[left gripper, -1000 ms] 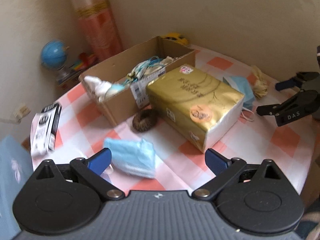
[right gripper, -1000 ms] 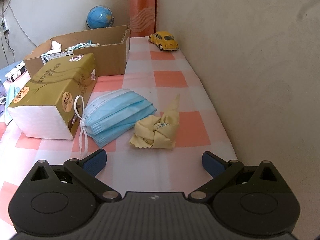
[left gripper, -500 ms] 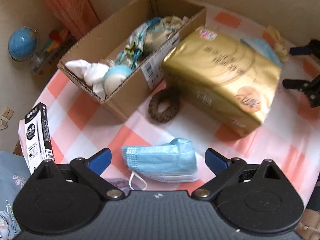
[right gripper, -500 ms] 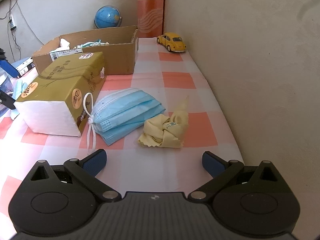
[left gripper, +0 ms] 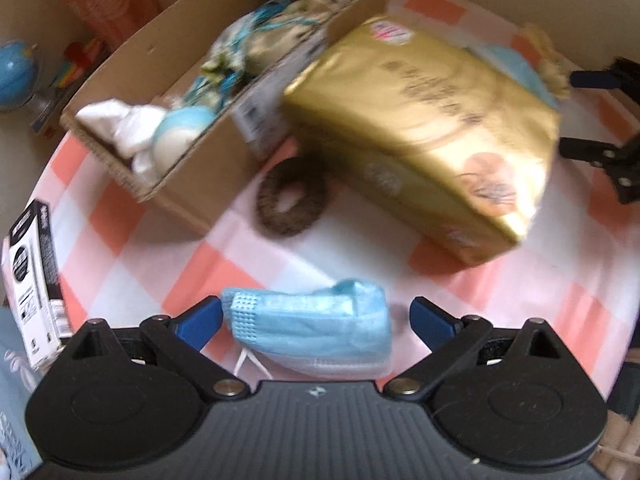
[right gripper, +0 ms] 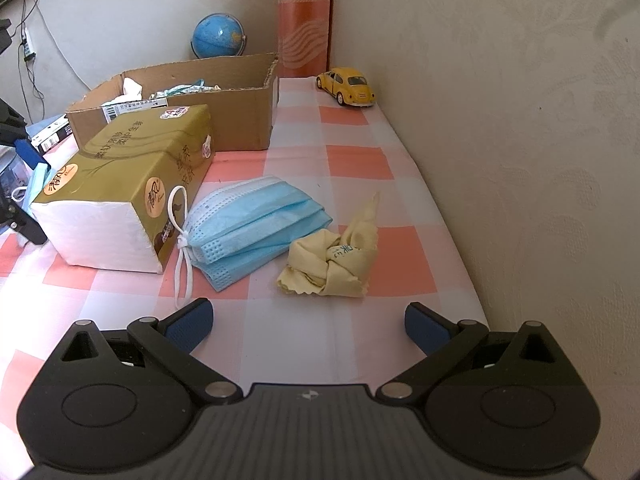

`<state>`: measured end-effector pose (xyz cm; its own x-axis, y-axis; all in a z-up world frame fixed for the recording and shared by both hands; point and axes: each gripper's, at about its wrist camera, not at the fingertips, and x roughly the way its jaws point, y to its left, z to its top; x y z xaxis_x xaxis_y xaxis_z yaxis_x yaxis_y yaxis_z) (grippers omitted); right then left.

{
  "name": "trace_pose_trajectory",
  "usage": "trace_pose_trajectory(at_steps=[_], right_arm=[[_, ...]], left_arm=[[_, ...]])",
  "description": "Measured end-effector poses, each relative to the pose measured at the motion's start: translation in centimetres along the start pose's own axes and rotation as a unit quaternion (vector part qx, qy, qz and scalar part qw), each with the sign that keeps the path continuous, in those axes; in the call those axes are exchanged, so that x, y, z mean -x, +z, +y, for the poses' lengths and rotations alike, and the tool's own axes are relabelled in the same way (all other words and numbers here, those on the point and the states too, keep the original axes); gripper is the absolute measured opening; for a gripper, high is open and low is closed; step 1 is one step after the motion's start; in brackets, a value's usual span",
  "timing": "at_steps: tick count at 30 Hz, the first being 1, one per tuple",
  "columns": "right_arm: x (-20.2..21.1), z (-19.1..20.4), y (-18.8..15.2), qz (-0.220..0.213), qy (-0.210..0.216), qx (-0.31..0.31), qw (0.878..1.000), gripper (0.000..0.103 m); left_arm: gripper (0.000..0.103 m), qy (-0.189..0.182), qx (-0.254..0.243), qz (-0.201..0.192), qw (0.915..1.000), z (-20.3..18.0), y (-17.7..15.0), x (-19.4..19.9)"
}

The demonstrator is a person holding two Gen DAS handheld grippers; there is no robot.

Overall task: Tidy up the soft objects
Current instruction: 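Grasp the yellow crumpled cloth with the right tool while the left tool grasps the blue mask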

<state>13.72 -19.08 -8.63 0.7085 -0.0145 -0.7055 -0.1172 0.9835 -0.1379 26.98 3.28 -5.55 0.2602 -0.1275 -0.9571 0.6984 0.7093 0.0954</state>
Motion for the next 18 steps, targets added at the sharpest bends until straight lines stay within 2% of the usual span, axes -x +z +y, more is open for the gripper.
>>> trace_pose_trajectory(at_steps=[7, 18], right_arm=[[0.0, 0.0, 0.0, 0.000, 0.001, 0.000, 1.000, 0.103], [0.0, -0.2, 0.1, 0.000, 0.007, 0.009, 1.000, 0.103]], left_arm=[[0.099, 0.024, -0.015, 0.019, 0.9994, -0.1, -0.1, -0.3], [0.095, 0.007, -0.009, 0.017, 0.9998, 0.3, -0.1, -1.1]])
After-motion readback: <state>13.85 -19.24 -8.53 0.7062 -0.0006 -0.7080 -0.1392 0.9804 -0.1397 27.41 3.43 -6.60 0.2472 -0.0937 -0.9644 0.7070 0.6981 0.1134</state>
